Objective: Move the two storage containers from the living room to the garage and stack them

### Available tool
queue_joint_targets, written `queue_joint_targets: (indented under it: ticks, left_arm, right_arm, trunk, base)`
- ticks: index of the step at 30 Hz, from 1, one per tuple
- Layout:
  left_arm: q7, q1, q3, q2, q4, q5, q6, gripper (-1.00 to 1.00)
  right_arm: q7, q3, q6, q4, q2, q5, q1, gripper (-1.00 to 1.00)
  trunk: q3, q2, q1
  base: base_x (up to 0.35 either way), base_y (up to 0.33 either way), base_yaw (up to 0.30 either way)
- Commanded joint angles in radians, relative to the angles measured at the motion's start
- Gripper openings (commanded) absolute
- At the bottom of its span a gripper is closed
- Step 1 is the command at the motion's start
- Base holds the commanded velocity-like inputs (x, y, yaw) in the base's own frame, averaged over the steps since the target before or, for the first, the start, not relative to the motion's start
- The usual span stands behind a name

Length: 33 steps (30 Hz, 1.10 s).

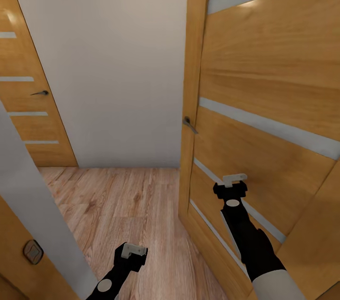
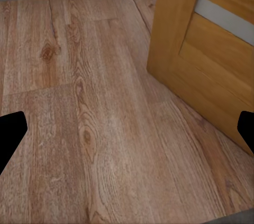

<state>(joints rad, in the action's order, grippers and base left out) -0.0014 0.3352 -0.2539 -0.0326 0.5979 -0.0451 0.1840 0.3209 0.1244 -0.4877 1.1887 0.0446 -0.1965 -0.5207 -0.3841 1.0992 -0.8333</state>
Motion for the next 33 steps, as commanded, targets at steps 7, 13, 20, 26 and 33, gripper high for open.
queue_joint_targets:
  ticks: [7,13,20,26,33]
  left_arm:
    - [0.0,0.001,-0.002,0.0,-0.001,-0.005,0.003,1.0]
    - [0.0,0.001,-0.002,0.0,-0.001,-0.005,0.003,1.0]
    - [-0.001,0.001,-0.002,-0.01,-0.007,-0.002,0.003,1.0]
    - [-0.002,0.001,-0.002,-0.018,-0.012,0.001,0.003,1.0]
    - [-0.002,0.001,-0.002,-0.02,-0.012,0.002,0.003,1.0]
  right_arm:
    - [0.003,0.002,-0.01,0.001,0.0,-0.013,-0.001,1.0]
    - [0.003,0.002,-0.01,0.001,0.0,-0.013,-0.001,1.0]
    - [-0.001,0.002,-0.015,-0.013,0.006,-0.03,0.002,1.0]
    - [-0.004,0.003,-0.019,-0.022,0.01,-0.04,0.005,1.0]
    - [-0.005,0.003,-0.021,-0.031,0.011,-0.04,0.005,1.0]
  trunk:
    - [-0.001,0.001,0.0]
    - [-0.001,0.001,0.0]
    - [-0.001,0.001,0.0]
    - [-0.001,0.001,0.0]
    - [-0.001,0.001,0.0]
  base:
    - [0.0,0.0,0.0]
    - [0.0,0.0,0.0]
    - [-0.078,-0.017,0.0]
    - [-0.262,-0.066,0.0]
    - [-0.087,-0.022,0.0]
